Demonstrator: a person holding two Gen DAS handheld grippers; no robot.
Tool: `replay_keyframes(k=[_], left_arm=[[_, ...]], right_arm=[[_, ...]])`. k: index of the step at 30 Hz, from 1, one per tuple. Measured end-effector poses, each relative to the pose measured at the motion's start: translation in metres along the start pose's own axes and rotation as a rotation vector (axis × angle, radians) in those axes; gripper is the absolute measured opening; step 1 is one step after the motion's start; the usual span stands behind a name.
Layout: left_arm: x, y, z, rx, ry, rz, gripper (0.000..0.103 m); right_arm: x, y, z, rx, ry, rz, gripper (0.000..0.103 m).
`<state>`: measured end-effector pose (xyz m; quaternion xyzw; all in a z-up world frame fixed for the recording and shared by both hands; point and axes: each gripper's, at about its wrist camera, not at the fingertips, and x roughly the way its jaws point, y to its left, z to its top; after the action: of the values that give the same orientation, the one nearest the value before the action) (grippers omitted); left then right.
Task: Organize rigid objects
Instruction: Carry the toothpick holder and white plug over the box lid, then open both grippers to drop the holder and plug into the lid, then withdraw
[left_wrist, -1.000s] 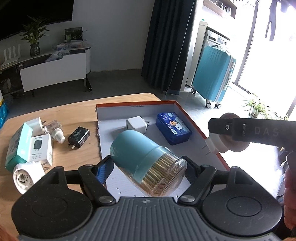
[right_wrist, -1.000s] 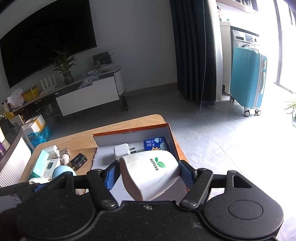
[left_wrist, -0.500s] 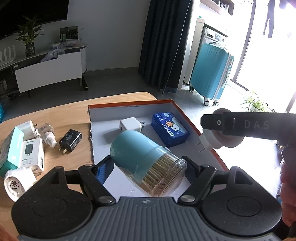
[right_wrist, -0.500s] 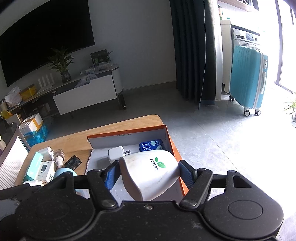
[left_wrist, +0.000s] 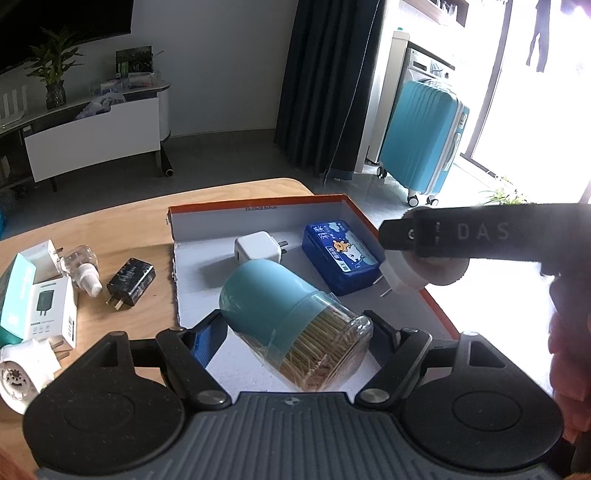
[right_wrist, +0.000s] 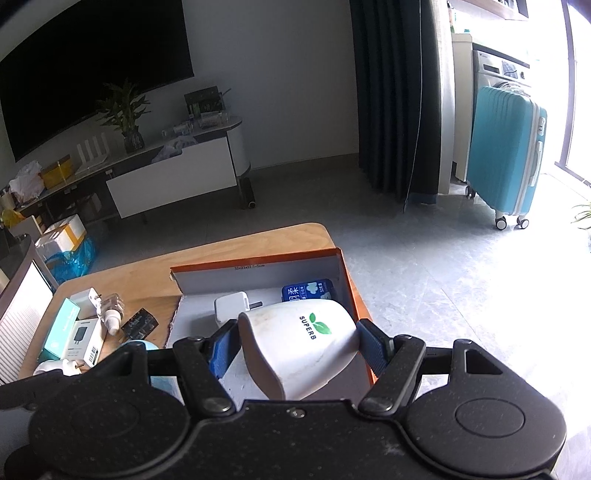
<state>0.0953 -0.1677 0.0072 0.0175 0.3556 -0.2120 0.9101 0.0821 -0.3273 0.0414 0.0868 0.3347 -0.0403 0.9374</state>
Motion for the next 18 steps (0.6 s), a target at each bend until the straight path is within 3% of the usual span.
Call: replay_keyframes(k=[18], left_arm=[[0.022,-0.001,0.004,-0.007,0.032,-0.010,0.080]], right_arm=[[0.050,0.005,0.020,0.009,0.083,0.057,0.084]])
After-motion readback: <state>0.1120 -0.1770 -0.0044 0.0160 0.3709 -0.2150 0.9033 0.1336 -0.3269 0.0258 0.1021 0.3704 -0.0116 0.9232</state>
